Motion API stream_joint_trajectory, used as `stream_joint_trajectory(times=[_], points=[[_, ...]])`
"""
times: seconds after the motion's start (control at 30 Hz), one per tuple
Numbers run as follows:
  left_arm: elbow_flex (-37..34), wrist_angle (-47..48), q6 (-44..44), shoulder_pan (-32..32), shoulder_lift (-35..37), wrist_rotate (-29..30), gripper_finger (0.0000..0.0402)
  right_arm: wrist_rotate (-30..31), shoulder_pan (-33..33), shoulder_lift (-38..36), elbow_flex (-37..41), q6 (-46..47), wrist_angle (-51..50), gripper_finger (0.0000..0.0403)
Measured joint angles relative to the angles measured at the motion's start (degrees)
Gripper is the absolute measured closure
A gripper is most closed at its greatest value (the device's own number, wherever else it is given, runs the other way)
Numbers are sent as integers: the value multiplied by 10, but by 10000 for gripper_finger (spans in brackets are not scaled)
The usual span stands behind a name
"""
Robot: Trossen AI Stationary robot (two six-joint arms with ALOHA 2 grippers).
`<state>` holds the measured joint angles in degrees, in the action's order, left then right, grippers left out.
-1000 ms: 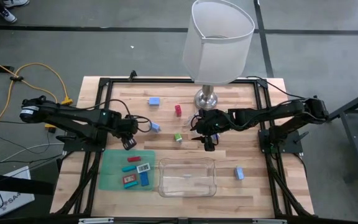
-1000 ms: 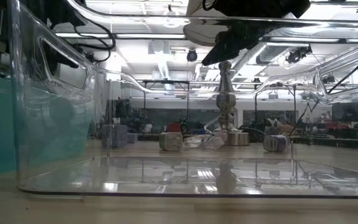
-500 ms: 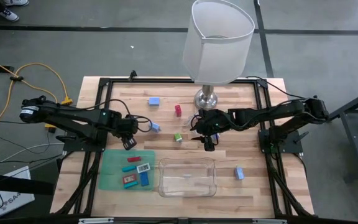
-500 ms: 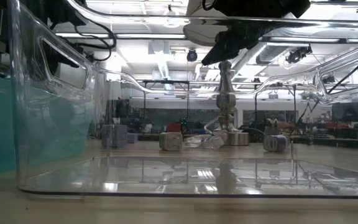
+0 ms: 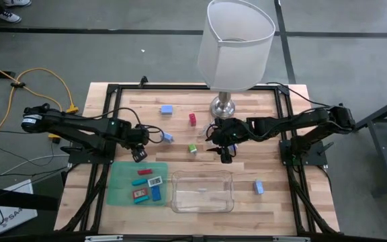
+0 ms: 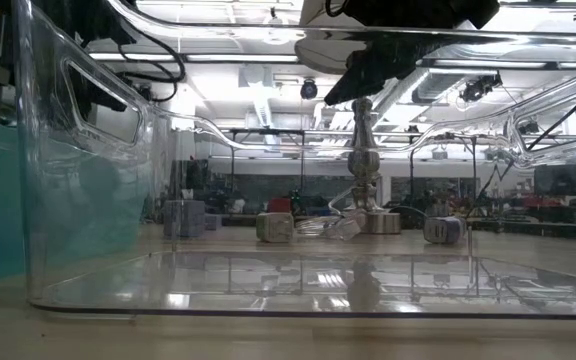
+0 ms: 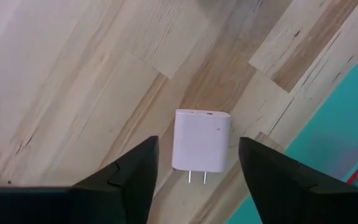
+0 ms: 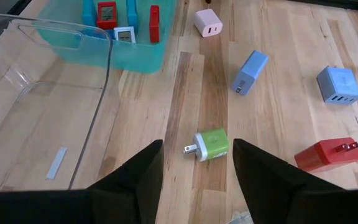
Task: Pick & Place Office items
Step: Put the pink charger adapter into the transparent bin
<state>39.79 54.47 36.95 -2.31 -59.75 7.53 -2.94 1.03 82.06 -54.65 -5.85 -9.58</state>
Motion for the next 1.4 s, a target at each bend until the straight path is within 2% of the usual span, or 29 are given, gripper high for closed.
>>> stream_joint_trajectory(times=[0.27,1.4], points=[[-6,-2,8,0,-42,-32,181,0,0,0,0,0,0,223],[-6,-24,10,-24,-123,-17,181,0,0,0,0,0,5,223]])
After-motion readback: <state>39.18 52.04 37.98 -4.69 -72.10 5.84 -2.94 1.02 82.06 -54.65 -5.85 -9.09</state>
